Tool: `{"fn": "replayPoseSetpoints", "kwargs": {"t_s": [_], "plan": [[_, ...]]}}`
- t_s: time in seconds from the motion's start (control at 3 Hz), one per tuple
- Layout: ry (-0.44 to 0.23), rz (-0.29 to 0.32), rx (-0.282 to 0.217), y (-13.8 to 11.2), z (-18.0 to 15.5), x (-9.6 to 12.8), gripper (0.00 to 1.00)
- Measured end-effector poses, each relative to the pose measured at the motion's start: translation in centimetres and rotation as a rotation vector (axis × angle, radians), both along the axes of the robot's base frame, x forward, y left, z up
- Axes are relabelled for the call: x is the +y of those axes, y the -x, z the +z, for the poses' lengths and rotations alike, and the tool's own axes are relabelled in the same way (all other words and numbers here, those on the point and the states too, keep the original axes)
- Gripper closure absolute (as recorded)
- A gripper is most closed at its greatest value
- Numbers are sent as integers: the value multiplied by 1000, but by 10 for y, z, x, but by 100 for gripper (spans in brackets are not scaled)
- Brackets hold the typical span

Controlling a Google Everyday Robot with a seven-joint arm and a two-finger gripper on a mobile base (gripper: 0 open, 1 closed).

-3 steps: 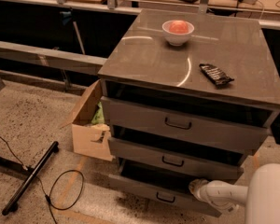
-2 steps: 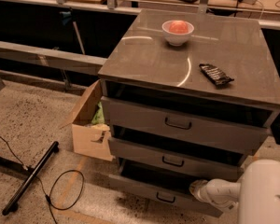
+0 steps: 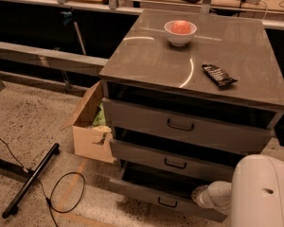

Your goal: Open bottom drawer

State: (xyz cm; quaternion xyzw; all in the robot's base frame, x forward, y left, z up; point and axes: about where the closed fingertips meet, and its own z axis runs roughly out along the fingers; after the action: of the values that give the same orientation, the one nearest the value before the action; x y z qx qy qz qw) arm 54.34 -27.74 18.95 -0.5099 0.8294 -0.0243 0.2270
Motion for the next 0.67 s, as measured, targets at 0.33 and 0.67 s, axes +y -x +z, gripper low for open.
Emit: {"fn": "replayPoseSetpoints", "kwargs": {"t_s": [0.33,0.67], "plan": [[8,1,44,14,0,-2,100],[3,18,99,33,3,-1,100]]}}
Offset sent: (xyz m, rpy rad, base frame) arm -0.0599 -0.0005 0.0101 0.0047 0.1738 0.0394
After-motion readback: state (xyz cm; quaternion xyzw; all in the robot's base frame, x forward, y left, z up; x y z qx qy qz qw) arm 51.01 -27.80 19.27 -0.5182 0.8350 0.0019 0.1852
